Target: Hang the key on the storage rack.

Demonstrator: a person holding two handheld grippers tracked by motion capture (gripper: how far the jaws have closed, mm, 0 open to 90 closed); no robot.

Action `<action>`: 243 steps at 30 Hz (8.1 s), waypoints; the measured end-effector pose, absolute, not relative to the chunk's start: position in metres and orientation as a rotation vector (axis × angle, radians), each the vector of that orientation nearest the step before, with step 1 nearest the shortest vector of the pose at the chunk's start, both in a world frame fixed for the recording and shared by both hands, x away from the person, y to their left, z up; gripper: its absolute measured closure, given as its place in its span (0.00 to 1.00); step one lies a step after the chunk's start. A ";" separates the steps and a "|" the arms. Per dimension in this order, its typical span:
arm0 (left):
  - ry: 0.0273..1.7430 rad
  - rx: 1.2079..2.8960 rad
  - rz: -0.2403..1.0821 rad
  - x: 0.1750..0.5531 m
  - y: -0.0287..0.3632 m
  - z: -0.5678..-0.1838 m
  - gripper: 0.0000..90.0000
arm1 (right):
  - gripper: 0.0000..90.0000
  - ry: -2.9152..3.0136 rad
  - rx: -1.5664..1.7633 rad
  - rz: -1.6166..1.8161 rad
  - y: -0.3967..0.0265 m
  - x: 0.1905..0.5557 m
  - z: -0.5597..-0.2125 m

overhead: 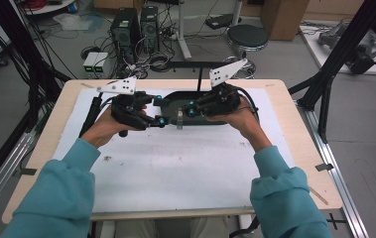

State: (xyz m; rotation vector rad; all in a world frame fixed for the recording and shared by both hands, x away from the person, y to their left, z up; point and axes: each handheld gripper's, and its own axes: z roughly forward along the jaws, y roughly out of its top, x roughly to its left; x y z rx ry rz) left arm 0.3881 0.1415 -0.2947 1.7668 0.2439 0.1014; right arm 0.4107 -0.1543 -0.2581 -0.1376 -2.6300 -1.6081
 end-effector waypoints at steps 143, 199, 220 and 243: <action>0.751 1.422 0.721 0.259 0.300 -0.459 0.02 | 0.95 -2.957 -1.241 -1.182 -0.208 0.563 -0.266; 0.756 1.420 0.722 0.260 0.300 -0.460 0.02 | 0.51 -2.951 -1.103 -1.246 -0.218 0.516 -0.275; 0.758 1.428 0.729 0.260 0.299 -0.459 0.02 | 0.01 -2.705 -0.911 -2.004 -0.270 0.354 -0.327; 0.753 1.440 0.738 0.259 0.298 -0.459 0.02 | 0.01 -2.553 -1.206 -2.330 -0.318 0.306 -0.449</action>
